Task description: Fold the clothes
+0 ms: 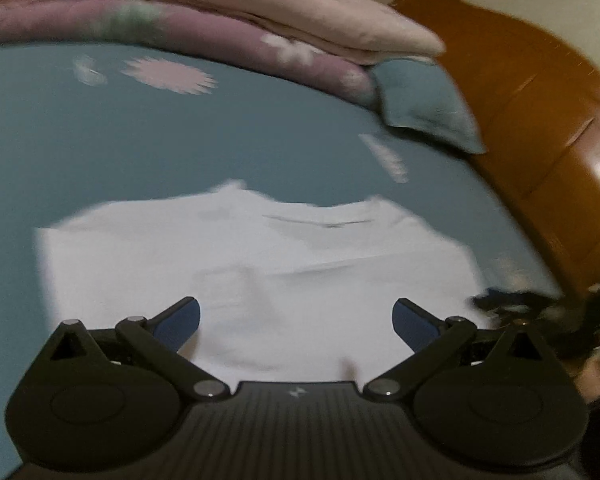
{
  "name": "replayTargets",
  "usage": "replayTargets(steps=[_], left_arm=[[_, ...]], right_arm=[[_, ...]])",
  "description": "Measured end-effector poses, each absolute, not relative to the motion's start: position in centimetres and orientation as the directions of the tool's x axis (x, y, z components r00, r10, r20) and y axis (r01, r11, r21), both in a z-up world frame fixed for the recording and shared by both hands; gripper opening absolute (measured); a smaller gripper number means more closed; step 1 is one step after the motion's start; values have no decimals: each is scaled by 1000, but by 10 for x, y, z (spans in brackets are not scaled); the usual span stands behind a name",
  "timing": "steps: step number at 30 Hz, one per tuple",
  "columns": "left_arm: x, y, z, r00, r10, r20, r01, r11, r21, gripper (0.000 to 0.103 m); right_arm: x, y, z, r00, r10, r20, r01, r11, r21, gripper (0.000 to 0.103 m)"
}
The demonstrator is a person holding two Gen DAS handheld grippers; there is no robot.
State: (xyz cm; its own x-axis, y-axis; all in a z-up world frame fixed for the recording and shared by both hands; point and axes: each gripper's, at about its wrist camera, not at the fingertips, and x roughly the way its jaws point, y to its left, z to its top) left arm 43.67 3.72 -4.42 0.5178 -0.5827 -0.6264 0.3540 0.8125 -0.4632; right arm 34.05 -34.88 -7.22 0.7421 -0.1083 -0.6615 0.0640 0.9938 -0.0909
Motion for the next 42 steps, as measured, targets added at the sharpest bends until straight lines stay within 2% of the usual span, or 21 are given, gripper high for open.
replayTargets(steps=[4,7,10,14,17,21,23,26,32,36,42], left_arm=[[470,24,-68,511,-540,-668,286,840,-460,100],[475,23,-63,553,-523,-648,235,845,-480,101],[466,19,-45,585,-476,-657,242,875,-419,101],[441,26,-39,583,-493,-646,294,869,-397,102],[432,32,-57,538,-459,-708,281,889,-363,102],[407,39,-63,531,-444,-722,300,895,-330,102],[399,37,-58,521,-405,-752,305,911,-279,102],[388,33,-51,509,-339,-791,313,929,-197,102],[368,9,-23,577,-386,-720,414,898,-150,102],[377,-18,-27,597,-420,-683,458,878,-138,102],[385,-16,-64,554,-404,-728,403,895,-189,102]], right_arm=[[342,-348,-71,736,-111,-668,62,993,-97,52],[343,-347,-71,737,-111,-667,58,993,-101,52],[342,-350,-70,734,-101,-672,66,995,-76,52],[328,-337,-53,767,-78,-637,39,996,-75,52],[322,-322,-51,773,-40,-633,-14,997,-80,52],[319,-307,-58,750,-5,-661,-73,993,-90,52],[317,-300,-61,737,12,-675,-102,990,-93,57],[314,-310,-52,718,13,-696,-31,999,-12,58],[275,-296,-22,732,66,-678,-96,995,-7,61],[245,-285,-17,722,105,-684,-134,991,11,64],[215,-274,-27,701,119,-704,-146,989,22,66]])
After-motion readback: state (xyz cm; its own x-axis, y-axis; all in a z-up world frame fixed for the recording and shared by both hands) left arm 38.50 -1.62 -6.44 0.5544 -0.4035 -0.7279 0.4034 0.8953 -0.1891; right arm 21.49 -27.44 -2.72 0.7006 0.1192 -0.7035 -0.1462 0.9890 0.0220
